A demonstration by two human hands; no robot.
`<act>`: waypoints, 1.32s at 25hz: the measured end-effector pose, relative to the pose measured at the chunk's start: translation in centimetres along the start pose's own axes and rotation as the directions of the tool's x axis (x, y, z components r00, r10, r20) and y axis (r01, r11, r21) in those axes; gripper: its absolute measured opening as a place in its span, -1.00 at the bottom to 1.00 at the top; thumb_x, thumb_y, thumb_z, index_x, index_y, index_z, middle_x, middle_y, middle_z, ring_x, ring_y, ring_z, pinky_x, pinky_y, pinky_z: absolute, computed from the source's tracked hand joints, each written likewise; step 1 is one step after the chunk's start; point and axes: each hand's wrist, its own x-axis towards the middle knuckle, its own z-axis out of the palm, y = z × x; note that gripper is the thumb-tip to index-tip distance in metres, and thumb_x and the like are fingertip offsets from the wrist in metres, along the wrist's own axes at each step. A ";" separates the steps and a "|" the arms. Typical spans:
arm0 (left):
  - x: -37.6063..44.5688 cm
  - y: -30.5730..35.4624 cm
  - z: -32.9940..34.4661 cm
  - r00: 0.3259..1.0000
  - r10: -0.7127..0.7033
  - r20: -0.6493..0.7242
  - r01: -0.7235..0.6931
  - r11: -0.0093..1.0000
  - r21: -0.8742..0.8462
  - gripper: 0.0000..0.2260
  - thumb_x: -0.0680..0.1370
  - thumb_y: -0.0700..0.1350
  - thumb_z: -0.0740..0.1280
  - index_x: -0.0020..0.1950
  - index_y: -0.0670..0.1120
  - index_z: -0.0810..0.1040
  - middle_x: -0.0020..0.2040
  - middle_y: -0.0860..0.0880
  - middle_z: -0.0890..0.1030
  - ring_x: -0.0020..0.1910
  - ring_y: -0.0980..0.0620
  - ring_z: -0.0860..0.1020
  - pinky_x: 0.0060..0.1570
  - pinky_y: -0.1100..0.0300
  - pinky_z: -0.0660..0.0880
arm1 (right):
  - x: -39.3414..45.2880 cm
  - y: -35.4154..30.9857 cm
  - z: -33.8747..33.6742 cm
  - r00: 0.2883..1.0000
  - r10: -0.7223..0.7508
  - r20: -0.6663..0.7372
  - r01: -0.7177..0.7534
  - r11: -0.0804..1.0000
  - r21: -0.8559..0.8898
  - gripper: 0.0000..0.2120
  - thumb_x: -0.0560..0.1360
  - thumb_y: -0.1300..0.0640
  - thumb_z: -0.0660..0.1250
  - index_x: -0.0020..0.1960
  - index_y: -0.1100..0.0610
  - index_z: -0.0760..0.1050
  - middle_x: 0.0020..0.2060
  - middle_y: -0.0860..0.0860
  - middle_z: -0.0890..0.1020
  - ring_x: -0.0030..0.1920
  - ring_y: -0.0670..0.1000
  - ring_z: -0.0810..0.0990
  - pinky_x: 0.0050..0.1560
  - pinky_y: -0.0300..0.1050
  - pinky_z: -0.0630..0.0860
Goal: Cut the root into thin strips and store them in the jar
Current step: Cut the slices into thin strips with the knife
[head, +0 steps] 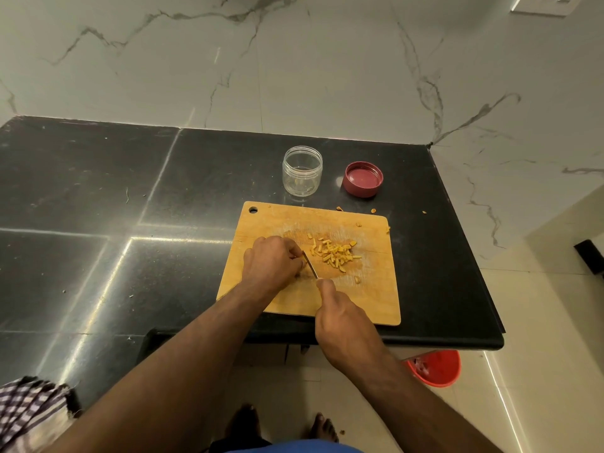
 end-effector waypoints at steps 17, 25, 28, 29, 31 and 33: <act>0.2 -0.4 0.2 0.999 -0.028 0.045 0.029 0.999 -0.028 -0.85 0.53 0.03 0.45 0.09 0.08 0.69 0.01 0.14 0.67 0.09 0.04 0.54 0.10 -0.09 0.55 | -1.7 1.2 -0.3 0.997 0.023 -0.076 -0.013 0.991 0.130 -0.67 0.65 0.14 0.09 0.40 -0.03 0.23 -0.12 -0.07 0.50 -0.21 -0.08 0.49 -0.30 -0.27 0.27; 0.2 -0.4 0.3 0.999 -0.035 0.021 0.035 0.999 -0.032 -0.89 0.52 -0.02 0.44 0.01 0.08 0.72 -0.06 0.15 0.68 0.04 0.03 0.56 0.04 -0.07 0.57 | -0.2 -0.1 0.1 0.999 0.001 -0.045 0.001 0.999 0.048 -0.66 0.65 0.13 0.05 0.41 -0.01 0.19 -0.02 0.00 0.54 -0.13 -0.01 0.53 -0.15 -0.05 0.50; 0.3 -0.3 0.2 0.999 -0.039 0.026 0.040 0.999 -0.034 -0.90 0.51 -0.01 0.44 -0.01 0.08 0.73 -0.08 0.16 0.68 0.02 0.04 0.56 0.05 -0.07 0.57 | 0.3 -0.4 0.1 1.000 0.002 0.000 -0.002 1.000 0.015 -0.68 0.64 0.14 0.04 0.38 0.00 0.17 -0.03 0.03 0.53 -0.14 0.03 0.53 -0.17 -0.01 0.50; 0.3 -0.2 0.2 0.999 -0.042 0.026 0.043 0.999 -0.031 -0.90 0.51 -0.01 0.44 -0.01 0.08 0.73 -0.08 0.16 0.68 0.02 0.04 0.56 0.05 -0.07 0.56 | 0.3 -0.4 0.1 1.000 0.005 0.013 -0.005 1.000 0.002 -0.69 0.64 0.15 0.05 0.37 0.00 0.16 -0.05 0.04 0.52 -0.15 0.03 0.53 -0.20 -0.02 0.49; 0.3 -0.3 0.2 0.999 -0.043 0.024 0.043 0.999 -0.026 -0.92 0.51 0.00 0.44 -0.04 0.08 0.73 -0.11 0.17 0.67 0.01 0.04 0.56 0.04 -0.07 0.56 | -0.2 -0.4 0.2 1.000 0.002 0.017 -0.002 1.000 -0.019 -0.70 0.63 0.15 0.06 0.35 0.00 0.16 -0.09 0.04 0.51 -0.19 0.03 0.53 -0.25 -0.02 0.48; 0.3 -0.4 0.2 0.999 -0.047 0.027 0.048 0.998 -0.030 -0.94 0.51 0.01 0.45 -0.07 0.08 0.72 -0.12 0.18 0.66 0.01 0.04 0.55 0.05 -0.08 0.56 | -1.4 -0.1 0.3 1.000 -0.009 0.013 0.009 1.000 -0.021 -0.71 0.64 0.14 0.06 0.35 -0.01 0.16 -0.12 0.01 0.51 -0.21 0.00 0.52 -0.25 -0.02 0.50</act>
